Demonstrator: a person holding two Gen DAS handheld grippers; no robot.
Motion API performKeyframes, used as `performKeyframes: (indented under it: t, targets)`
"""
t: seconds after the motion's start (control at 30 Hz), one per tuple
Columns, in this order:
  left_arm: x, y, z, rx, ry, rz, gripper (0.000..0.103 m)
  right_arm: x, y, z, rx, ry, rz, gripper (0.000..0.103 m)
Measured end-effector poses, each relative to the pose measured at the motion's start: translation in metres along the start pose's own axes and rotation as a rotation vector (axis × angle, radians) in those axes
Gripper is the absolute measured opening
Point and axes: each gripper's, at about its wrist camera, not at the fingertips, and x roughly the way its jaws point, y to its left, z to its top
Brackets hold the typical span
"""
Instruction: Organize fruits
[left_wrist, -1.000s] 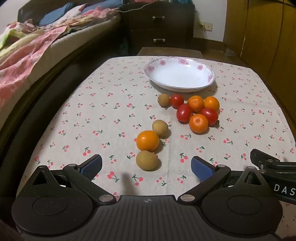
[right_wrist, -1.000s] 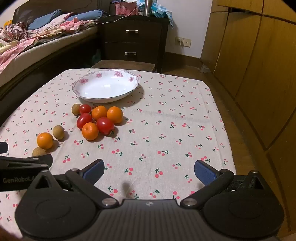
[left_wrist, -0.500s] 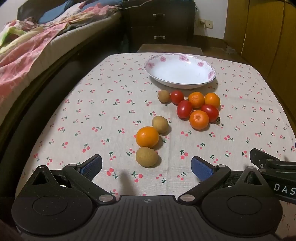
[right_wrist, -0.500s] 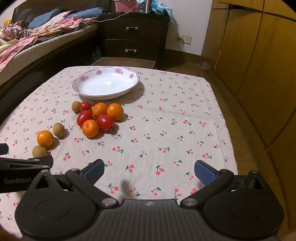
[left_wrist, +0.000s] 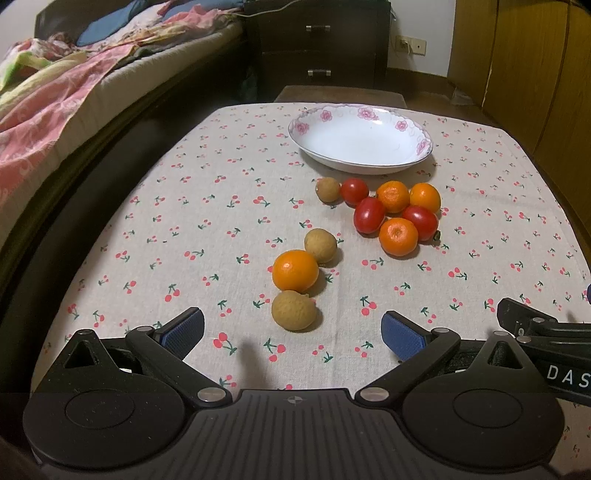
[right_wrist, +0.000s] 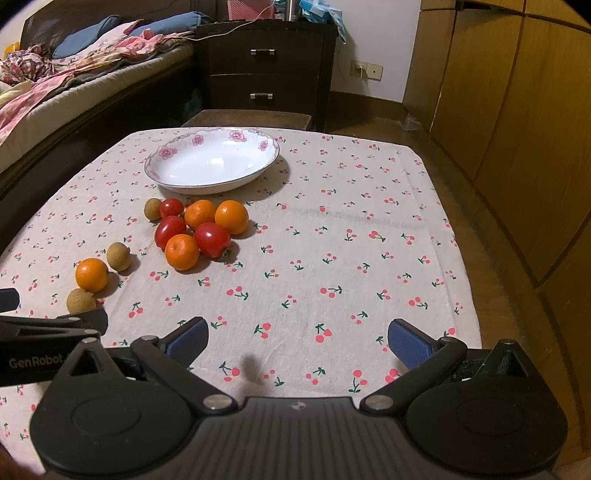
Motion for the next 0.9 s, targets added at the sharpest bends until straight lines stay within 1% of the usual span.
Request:
performKeyframes:
  t: [0.9]
  targets:
    - [0.0013,0.0002,-0.0029,0.001,0.012,0.003,0.102,0.0026,-0.0002,-0.001,0.01,0.017,0.007,0.103]
